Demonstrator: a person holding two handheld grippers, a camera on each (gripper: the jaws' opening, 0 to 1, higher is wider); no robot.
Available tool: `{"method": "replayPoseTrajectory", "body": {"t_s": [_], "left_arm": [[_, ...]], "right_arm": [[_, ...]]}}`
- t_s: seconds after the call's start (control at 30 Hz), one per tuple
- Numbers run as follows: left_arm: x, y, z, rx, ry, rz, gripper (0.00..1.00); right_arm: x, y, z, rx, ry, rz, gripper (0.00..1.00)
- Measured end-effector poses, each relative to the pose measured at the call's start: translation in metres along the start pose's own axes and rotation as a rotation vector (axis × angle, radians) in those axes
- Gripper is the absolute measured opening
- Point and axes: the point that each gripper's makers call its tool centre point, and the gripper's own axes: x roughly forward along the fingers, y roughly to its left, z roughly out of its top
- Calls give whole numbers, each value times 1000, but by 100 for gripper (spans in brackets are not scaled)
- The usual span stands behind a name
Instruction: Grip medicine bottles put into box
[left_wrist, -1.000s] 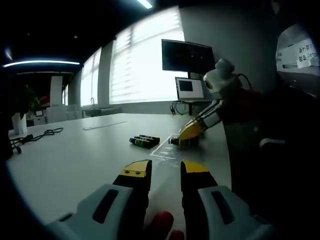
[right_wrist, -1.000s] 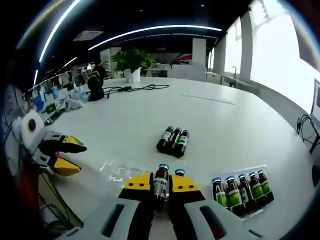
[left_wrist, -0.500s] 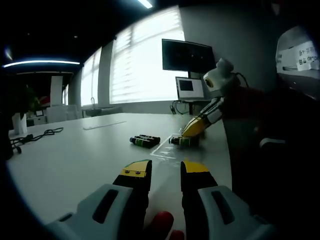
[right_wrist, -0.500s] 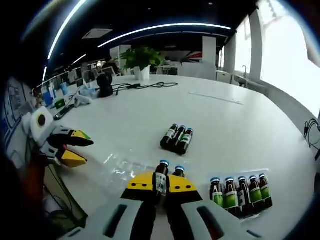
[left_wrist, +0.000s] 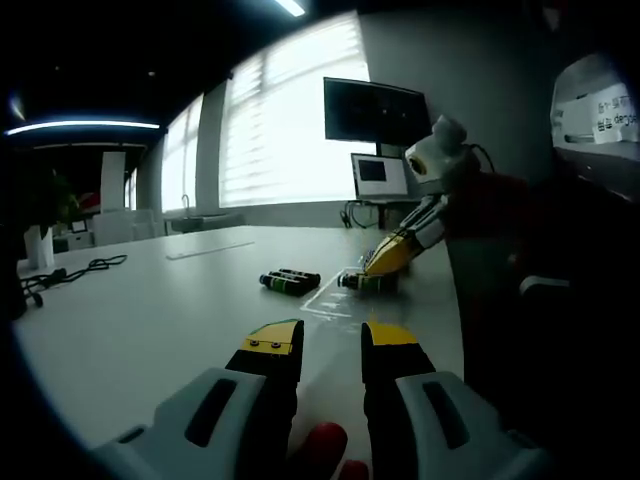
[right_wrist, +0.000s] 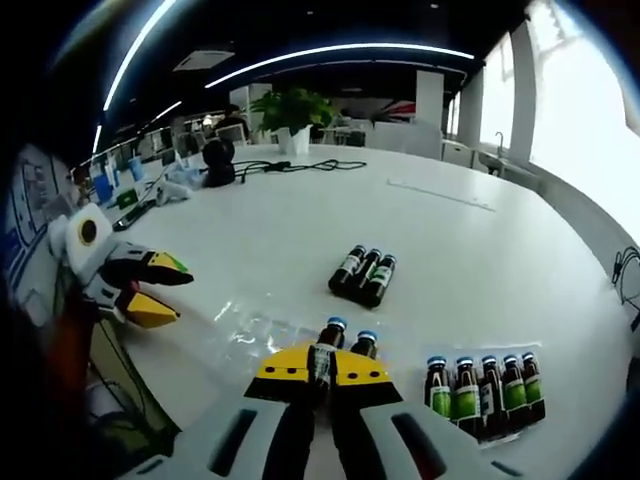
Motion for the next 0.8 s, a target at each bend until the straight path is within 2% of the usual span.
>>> {"method": "replayPoseTrajectory", "body": {"t_s": [0.3,0.8], "left_arm": [[0,0,0,0,1,1,17],[0,0,0,1,2,2,17]], "right_arm": [[1,0,-3,2,14,5,1],[2,1,-2,-44,12,-5,1]]}}
